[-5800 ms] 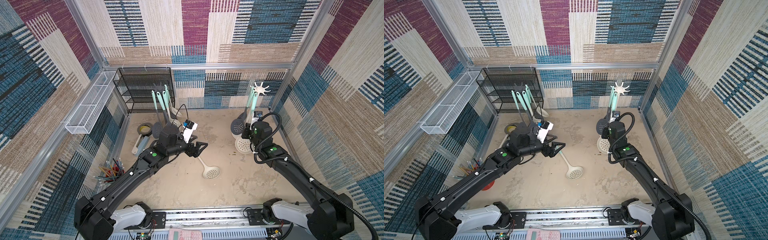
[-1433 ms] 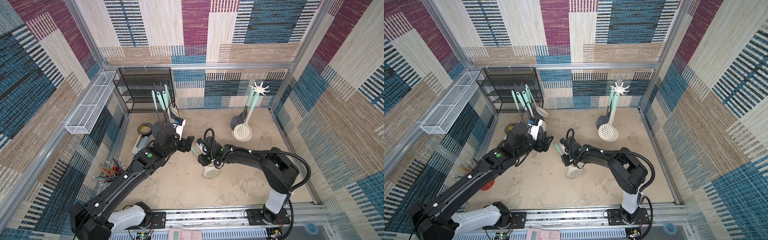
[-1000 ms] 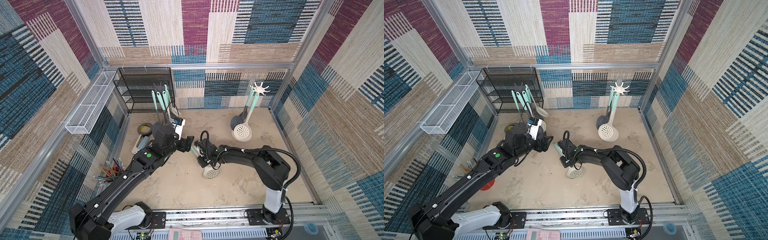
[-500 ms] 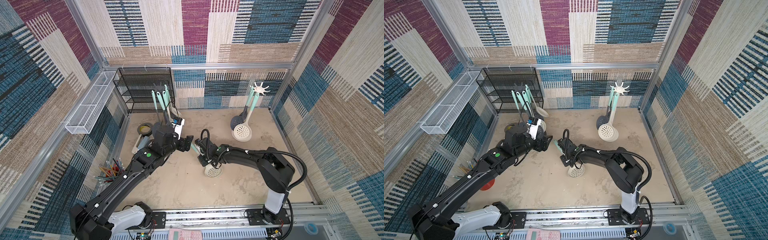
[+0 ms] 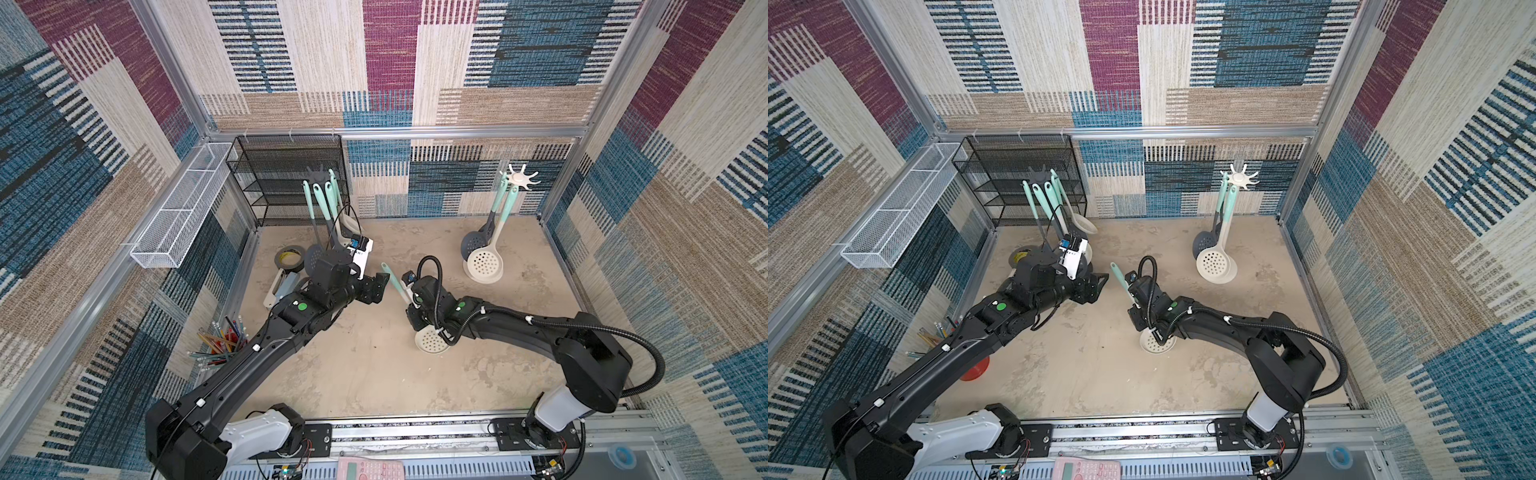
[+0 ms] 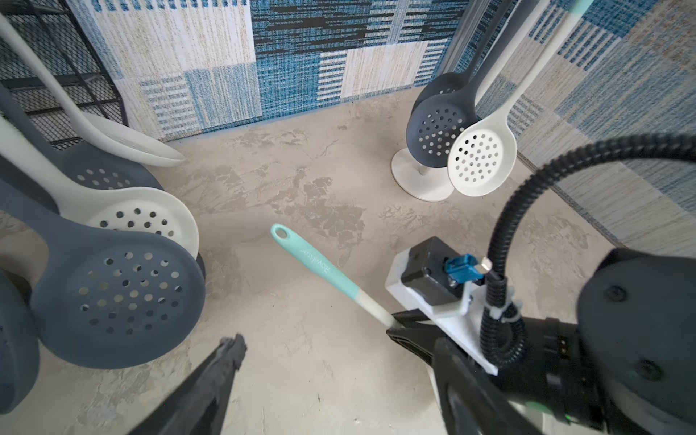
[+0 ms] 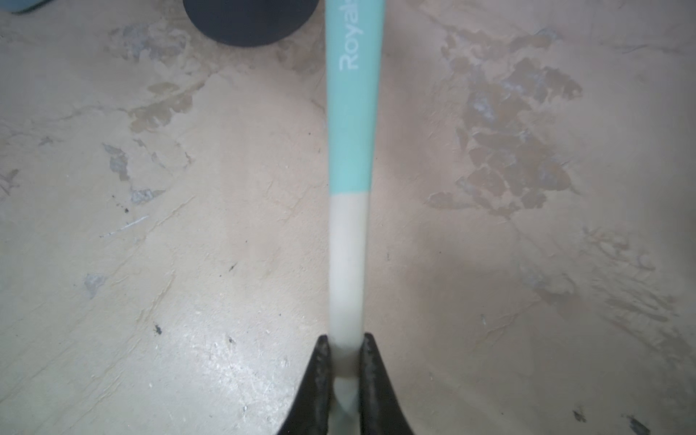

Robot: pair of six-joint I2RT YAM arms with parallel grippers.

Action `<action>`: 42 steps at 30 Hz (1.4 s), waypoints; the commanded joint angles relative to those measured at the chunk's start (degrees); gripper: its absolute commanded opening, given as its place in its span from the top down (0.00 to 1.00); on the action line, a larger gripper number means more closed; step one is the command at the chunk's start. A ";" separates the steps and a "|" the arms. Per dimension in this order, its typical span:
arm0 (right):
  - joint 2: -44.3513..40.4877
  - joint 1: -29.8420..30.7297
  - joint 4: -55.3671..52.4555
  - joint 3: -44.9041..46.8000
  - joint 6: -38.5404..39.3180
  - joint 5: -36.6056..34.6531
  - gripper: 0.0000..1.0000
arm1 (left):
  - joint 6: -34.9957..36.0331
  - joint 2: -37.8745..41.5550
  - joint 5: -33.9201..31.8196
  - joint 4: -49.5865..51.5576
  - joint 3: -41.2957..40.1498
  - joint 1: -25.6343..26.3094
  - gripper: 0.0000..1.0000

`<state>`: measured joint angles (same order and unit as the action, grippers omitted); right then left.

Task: Hang the skimmer on the kitchen utensil rack
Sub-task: Pick up the skimmer from the center of the board, then hang the skimmer on the rack.

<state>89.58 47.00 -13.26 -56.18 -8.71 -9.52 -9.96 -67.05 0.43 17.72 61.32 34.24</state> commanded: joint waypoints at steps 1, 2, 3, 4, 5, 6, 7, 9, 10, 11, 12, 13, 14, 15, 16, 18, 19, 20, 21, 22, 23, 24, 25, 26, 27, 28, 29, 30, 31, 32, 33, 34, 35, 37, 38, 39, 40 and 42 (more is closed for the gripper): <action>-2.90 0.05 4.98 0.96 1.07 -3.33 0.98 | -0.27 0.63 3.40 -3.02 -0.57 -0.30 0.17; -3.73 0.02 5.19 1.15 1.30 -3.75 0.98 | -0.39 1.01 4.68 -3.75 -0.93 -0.40 0.17; -4.71 -0.04 5.38 1.38 1.54 -4.37 0.98 | -0.40 1.48 6.36 -5.04 -1.55 -0.52 0.17; -5.81 0.02 5.47 1.51 1.50 -4.77 0.98 | -0.53 2.03 7.89 -6.39 -2.24 -0.65 0.17; -6.74 0.02 5.56 1.52 1.66 -5.09 0.98 | -0.70 2.55 9.18 -7.62 -2.86 -0.74 0.16; -7.91 0.02 5.63 1.61 1.74 -5.44 0.98 | -0.79 3.27 10.62 -9.14 -3.70 -0.84 0.16; -9.07 -0.01 5.61 1.46 1.77 -6.17 0.98 | -0.91 3.87 11.96 -10.59 -4.42 -0.92 0.15; -11.49 -0.06 5.30 1.11 2.24 -7.60 0.98 | -0.95 4.93 14.17 -12.65 -5.45 -1.01 0.15; -12.94 -0.08 4.90 0.87 2.61 -8.59 0.98 | -0.89 5.42 15.19 -13.68 -6.04 -1.06 0.14; -14.07 -0.14 4.54 0.73 2.92 -9.41 0.98 | -0.87 5.79 16.04 -14.47 -6.37 -1.11 0.14; -15.51 -0.23 4.09 0.48 3.31 -10.40 0.98 | -0.89 6.15 16.87 -15.31 -6.92 -1.11 0.13; -16.92 -0.54 3.52 0.30 3.69 -11.12 0.98 | -0.95 6.38 17.46 -16.10 -7.18 -1.12 0.12; -18.07 -0.96 2.94 0.08 3.94 -11.59 0.98 | -0.97 6.48 18.02 -16.63 -7.50 -1.10 0.12; -19.44 -1.45 2.34 -0.10 4.21 -12.42 0.98 | -0.96 6.44 18.80 -17.06 -7.68 -1.10 0.11; -20.77 -2.23 1.77 -0.22 4.44 -12.80 0.97 | -1.09 6.39 19.47 -17.46 -7.78 -1.10 0.11; -23.28 -3.94 0.97 -0.17 4.93 -13.22 0.97 | -1.30 6.16 20.50 -18.04 -7.92 -1.15 0.09; -24.26 -4.80 0.71 -0.09 5.25 -13.45 0.97 | -1.32 6.14 20.92 -18.27 -8.05 -1.12 0.09; -25.48 -5.98 0.52 0.17 5.45 -13.44 0.97 | -1.30 6.14 21.39 -18.63 -8.17 -1.10 0.08; -26.98 -7.41 0.30 0.45 5.71 -13.30 0.97 | -1.38 6.02 21.73 -18.84 -8.32 -1.15 0.08; -28.08 -8.80 0.28 0.78 5.87 -13.09 0.97 | -1.33 5.88 22.08 -18.92 -8.32 -1.11 0.07; -29.43 -10.26 0.55 1.20 6.28 -12.69 0.96 | -1.31 5.75 22.66 -19.11 -8.27 -1.10 0.07; -30.73 -11.82 0.92 1.66 6.73 -12.13 0.96 | -1.32 5.62 23.20 -19.37 -8.29 -1.15 0.07; -31.65 -13.02 1.39 2.13 7.17 -11.61 0.96 | -1.30 5.54 23.66 -19.61 -8.36 -1.10 0.07; -32.69 -14.56 1.70 2.54 7.54 -10.85 0.96 | -1.45 5.47 24.19 -19.89 -8.49 -1.11 0.07; -33.57 -15.95 1.76 2.66 7.95 -10.31 0.96 | -1.46 5.43 24.67 -20.16 -8.51 -1.10 0.07; -34.10 -16.97 1.75 2.73 8.33 -9.89 0.96 | -1.38 5.34 25.05 -20.34 -8.66 -1.11 0.07; -34.72 -18.17 1.84 2.77 8.79 -9.69 0.96 | -1.44 5.36 25.41 -20.64 -8.76 -1.12 0.07; -35.21 -19.30 1.87 2.66 9.21 -9.60 0.96 | -1.41 5.35 25.75 -20.91 -8.84 -1.10 0.07; -35.77 -20.16 2.04 2.74 9.70 -9.29 0.96 | -1.40 5.26 26.06 -21.18 -8.89 -1.10 0.07; -36.35 -21.10 2.20 2.70 10.30 -9.02 0.96 | -1.46 5.18 26.33 -21.40 -9.00 -1.17 0.07; -36.79 -21.92 2.34 2.64 10.72 -8.81 0.96 | -1.49 5.09 26.73 -21.58 -9.11 -1.10 0.07; -37.25 -22.71 2.35 2.57 11.09 -8.50 0.96 | -1.60 5.05 27.15 -21.73 -9.11 -1.11 0.07; -37.66 -23.57 2.35 2.49 11.43 -8.21 0.95 | -1.60 4.92 27.63 -21.93 -9.11 -1.10 0.07; -38.50 -25.71 2.36 2.48 11.78 -7.32 0.95 | -1.65 4.81 28.50 -22.34 -9.17 -1.10 0.07; -38.69 -26.62 2.31 2.48 12.03 -6.36 0.95 | -1.48 4.77 29.00 -22.61 -9.20 -1.11 0.07; -38.97 -27.69 2.33 2.42 11.99 -5.80 0.95 | -1.39 4.82 29.43 -22.82 -9.28 -1.10 0.07; -39.27 -28.52 2.33 2.57 12.05 -4.73 0.95 | -1.32 4.74 30.06 -23.14 -9.37 -1.10 0.07; -39.71 -30.27 2.49 3.08 12.31 -3.05 0.95 | -0.76 4.76 30.85 -23.19 -9.29 -1.10 0.07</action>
<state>50.46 18.06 -13.06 -53.43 2.68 -15.94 -10.52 -62.22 28.80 -2.61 52.21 33.12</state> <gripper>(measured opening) 0.141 0.929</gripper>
